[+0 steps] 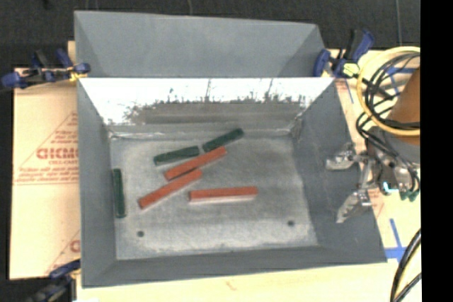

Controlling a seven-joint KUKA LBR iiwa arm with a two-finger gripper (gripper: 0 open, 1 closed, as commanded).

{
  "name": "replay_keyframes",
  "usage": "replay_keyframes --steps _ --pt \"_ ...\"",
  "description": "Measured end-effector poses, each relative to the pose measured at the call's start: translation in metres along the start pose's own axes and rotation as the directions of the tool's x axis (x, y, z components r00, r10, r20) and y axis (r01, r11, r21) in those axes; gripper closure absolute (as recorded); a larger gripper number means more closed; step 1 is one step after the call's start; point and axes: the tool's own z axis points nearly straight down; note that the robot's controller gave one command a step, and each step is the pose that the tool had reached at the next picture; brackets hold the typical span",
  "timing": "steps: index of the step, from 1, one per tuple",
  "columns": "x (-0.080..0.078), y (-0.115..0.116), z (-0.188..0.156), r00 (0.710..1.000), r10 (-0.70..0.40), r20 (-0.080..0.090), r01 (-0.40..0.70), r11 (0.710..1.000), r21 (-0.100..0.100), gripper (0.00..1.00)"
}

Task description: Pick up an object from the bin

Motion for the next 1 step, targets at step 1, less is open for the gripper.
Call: replay_keyframes --steps 1 --pt "-0.0019 0.0006 -0.0041 1.000 -0.004 0.008 0.004 1.000 0.002 0.00"
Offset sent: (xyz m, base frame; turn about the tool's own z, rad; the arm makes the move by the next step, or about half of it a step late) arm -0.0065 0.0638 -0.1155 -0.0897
